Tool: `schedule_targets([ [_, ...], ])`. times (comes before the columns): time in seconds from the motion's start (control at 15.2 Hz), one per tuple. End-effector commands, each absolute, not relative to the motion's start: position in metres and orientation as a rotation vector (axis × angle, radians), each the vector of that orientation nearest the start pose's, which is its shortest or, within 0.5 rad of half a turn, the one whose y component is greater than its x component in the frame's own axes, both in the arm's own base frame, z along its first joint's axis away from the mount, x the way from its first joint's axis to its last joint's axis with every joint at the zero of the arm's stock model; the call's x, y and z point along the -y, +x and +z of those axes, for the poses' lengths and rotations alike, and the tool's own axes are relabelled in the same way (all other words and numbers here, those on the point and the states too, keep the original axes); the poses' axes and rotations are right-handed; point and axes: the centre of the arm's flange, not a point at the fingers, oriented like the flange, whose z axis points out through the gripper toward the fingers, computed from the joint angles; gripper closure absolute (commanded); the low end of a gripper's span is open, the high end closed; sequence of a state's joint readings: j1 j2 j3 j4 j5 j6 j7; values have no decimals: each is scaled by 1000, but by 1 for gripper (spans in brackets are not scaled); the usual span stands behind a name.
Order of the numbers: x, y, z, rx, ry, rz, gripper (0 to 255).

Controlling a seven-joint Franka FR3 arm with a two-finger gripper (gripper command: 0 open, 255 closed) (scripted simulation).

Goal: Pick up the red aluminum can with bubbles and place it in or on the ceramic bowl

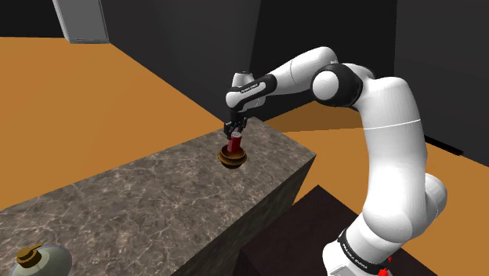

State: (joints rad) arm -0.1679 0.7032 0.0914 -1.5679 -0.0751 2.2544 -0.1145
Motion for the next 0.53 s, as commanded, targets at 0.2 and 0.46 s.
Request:
schedule_targets([
  [0.2,64,698,230,101,-3137,19,0],
  [0.46,65,698,243,101,-3137,19,0],
])
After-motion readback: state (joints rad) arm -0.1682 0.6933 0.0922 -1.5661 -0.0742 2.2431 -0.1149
